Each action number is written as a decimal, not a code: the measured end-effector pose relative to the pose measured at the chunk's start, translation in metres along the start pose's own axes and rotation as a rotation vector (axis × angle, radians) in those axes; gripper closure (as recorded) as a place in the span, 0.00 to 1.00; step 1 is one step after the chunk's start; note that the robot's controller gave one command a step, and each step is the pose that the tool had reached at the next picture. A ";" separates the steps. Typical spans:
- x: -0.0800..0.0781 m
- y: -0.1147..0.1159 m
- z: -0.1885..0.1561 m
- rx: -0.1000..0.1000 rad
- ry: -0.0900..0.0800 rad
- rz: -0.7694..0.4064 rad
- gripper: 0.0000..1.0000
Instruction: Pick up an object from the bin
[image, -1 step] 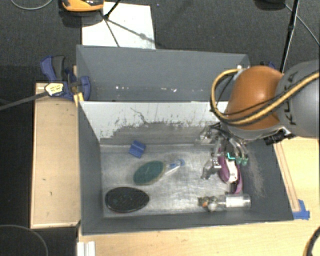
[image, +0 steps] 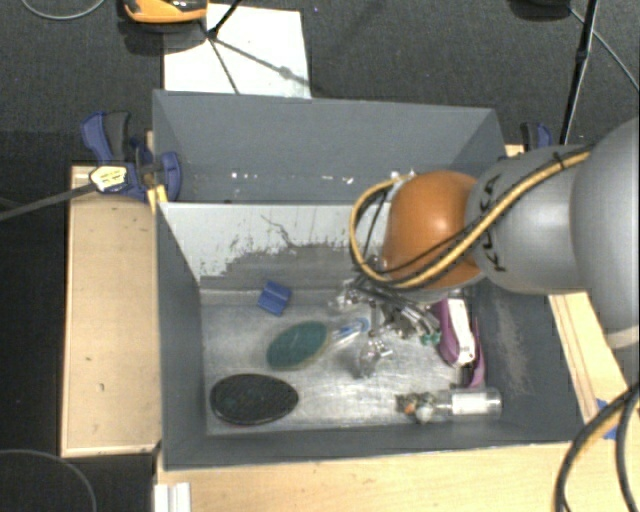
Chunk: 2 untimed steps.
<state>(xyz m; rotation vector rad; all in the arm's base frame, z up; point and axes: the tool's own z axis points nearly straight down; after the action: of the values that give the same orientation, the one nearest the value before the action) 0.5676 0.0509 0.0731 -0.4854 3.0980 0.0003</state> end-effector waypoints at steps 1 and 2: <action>-0.003 -0.001 -0.003 0.002 -0.013 0.003 1.00; -0.013 0.011 -0.116 0.001 -0.005 -0.096 1.00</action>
Offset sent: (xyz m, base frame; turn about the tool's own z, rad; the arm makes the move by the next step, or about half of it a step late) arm 0.0000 0.0000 0.0000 0.0000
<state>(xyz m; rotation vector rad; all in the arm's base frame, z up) 0.5764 0.0652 0.1891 -0.6322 3.0662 -0.0003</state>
